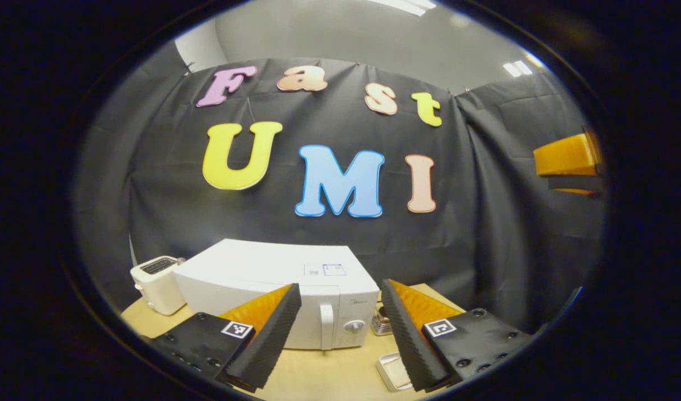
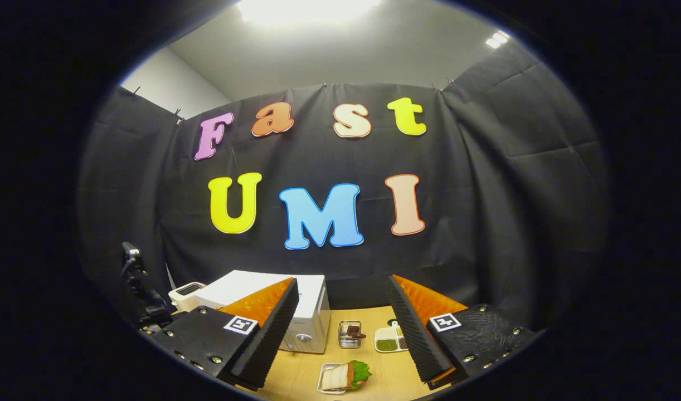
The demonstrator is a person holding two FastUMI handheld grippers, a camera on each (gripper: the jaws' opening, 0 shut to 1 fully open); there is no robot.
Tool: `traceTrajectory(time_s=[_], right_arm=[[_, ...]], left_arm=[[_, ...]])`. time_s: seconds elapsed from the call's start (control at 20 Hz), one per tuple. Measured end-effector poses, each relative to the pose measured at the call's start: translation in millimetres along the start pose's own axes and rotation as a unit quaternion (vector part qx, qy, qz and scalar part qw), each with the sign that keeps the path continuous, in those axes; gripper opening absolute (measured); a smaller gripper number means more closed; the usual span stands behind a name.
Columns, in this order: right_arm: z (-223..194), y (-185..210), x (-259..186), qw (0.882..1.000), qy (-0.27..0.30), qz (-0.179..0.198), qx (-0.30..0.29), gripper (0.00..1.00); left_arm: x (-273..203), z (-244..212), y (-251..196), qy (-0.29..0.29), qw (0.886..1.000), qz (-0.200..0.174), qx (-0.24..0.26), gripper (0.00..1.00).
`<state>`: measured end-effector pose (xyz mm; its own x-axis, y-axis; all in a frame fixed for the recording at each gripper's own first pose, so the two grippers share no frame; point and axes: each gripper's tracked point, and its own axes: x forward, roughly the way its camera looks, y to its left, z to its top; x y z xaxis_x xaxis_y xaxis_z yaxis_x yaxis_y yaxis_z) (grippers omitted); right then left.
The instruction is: Open the microwave oven with the left hand, put the food in, and close the microwave oven.
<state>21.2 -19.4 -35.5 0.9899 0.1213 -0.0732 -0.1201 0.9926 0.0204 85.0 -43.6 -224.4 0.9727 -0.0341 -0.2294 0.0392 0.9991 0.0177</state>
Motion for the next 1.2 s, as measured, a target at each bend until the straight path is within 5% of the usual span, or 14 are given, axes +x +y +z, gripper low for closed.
traceTrajectory(time_s=[0.55, 0.7, 0.75, 0.9, 1.2], right_arm=[[-16.9, -40.6, 32.7, 0.999, 0.032, -0.026, -0.016, 0.96], [-20.1, -43.0, 37.9, 0.999, 0.036, -0.029, -0.020, 0.96], [-22.4, -43.4, 38.3, 0.999, 0.038, -0.030, -0.019, 0.96], [-25.8, -41.8, 39.4, 0.999, 0.044, -0.029, -0.015, 0.96], [-27.9, -37.9, 35.9, 0.999, 0.042, -0.029, -0.008, 0.96]], left_arm=[[102.5, -130.5, 22.3, 0.133, 0.990, 0.036, -0.009, 0.92], [114.0, -144.1, 30.8, 0.148, 0.988, 0.046, -0.023, 0.79], [114.7, -147.1, 29.5, 0.152, 0.987, 0.040, -0.025, 0.63], [122.2, -152.5, 21.2, 0.164, 0.986, 0.021, 0.002, 0.34], [114.6, -150.1, 21.3, 0.180, 0.983, 0.007, 0.021, 0.13]])
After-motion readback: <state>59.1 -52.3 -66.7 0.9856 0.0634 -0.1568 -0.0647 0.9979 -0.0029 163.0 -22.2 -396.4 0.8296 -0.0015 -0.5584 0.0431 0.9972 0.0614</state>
